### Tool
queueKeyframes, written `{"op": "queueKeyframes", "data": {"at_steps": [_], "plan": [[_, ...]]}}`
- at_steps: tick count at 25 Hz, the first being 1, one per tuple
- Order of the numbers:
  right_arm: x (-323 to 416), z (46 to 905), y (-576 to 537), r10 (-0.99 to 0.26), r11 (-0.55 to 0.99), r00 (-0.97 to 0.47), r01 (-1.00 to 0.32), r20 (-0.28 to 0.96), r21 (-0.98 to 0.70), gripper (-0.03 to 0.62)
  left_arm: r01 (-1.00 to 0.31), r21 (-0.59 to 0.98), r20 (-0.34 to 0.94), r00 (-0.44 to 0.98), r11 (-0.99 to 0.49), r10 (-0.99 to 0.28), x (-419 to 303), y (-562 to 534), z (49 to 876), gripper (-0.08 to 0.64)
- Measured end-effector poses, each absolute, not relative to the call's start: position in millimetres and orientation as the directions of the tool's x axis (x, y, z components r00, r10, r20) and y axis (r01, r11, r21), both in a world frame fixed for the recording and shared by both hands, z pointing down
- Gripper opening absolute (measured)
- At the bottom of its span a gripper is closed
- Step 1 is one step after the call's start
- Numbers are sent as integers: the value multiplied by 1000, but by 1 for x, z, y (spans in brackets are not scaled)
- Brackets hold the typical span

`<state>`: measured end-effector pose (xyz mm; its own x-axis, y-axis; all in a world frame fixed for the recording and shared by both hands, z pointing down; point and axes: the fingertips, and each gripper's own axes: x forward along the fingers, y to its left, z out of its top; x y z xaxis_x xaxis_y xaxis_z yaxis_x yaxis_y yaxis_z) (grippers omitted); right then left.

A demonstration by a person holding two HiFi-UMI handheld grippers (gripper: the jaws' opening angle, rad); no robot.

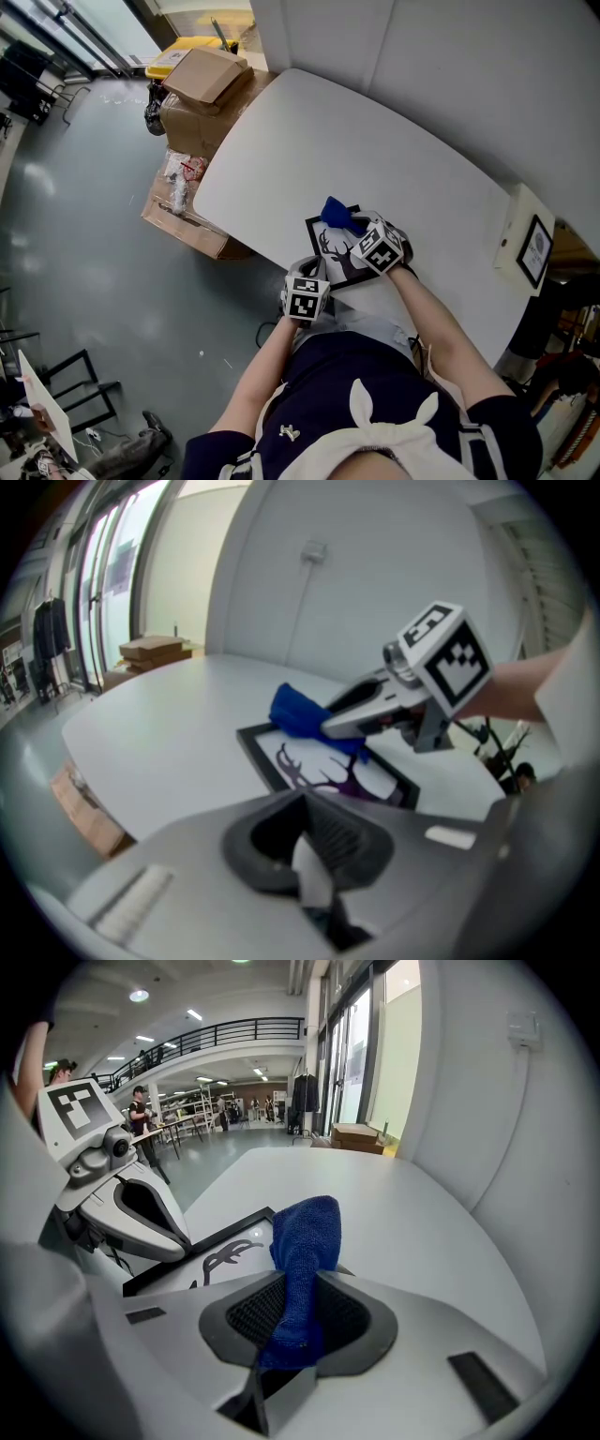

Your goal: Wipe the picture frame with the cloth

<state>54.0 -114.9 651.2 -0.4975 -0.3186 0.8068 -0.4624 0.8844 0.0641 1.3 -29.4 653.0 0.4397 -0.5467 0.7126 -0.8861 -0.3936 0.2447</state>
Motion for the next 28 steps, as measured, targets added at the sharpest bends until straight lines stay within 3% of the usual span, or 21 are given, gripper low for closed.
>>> {"op": "queueKeyframes", "data": {"at_steps": [28], "plan": [[64,651,-95,-328,854,-521,-520,788,12,89,-883,255,705,449,-395,-549,0,-30,652,3]]}}
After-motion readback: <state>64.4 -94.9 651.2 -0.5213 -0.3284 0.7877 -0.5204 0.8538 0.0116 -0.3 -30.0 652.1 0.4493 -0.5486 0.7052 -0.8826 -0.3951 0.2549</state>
